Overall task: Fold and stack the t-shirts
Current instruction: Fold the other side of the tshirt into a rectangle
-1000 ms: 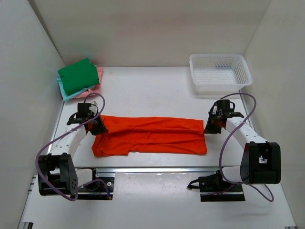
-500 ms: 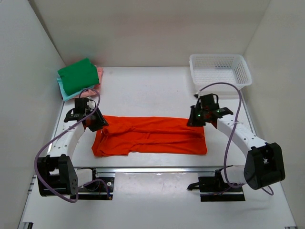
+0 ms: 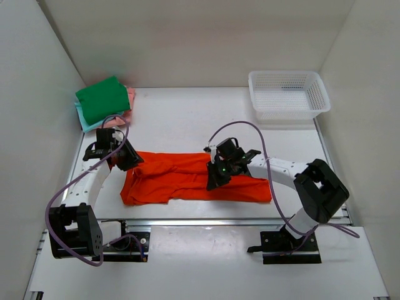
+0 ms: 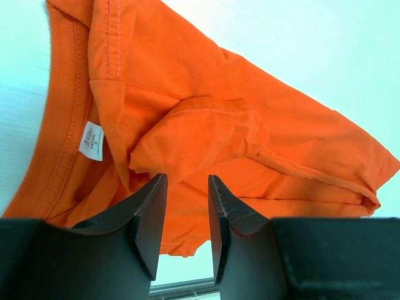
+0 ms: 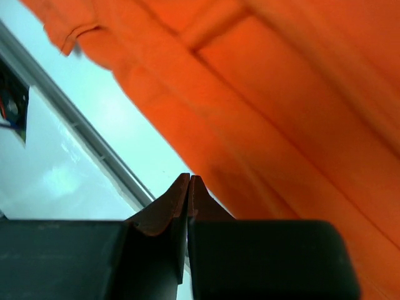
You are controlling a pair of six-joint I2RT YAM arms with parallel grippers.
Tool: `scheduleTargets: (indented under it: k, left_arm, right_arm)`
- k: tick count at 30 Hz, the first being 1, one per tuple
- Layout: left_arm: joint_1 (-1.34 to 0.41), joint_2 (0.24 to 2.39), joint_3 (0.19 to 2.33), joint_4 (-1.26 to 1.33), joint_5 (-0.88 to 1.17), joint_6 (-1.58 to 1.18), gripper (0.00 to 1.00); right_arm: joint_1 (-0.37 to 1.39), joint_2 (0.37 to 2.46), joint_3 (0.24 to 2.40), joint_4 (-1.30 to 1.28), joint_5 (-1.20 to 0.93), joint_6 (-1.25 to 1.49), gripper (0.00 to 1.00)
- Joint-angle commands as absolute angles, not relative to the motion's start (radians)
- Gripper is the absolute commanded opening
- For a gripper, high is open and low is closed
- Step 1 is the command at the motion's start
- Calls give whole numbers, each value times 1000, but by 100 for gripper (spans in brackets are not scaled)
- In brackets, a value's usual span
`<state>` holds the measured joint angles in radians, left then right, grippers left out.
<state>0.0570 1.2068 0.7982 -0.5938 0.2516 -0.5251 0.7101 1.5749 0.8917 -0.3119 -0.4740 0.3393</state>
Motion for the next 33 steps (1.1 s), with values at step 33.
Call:
scheduleTargets:
  k: [33]
  left_arm:
    - [55, 1178, 733, -523, 336, -568, 43]
  right_arm:
    - [680, 1787, 1098, -189, -267, 230, 1]
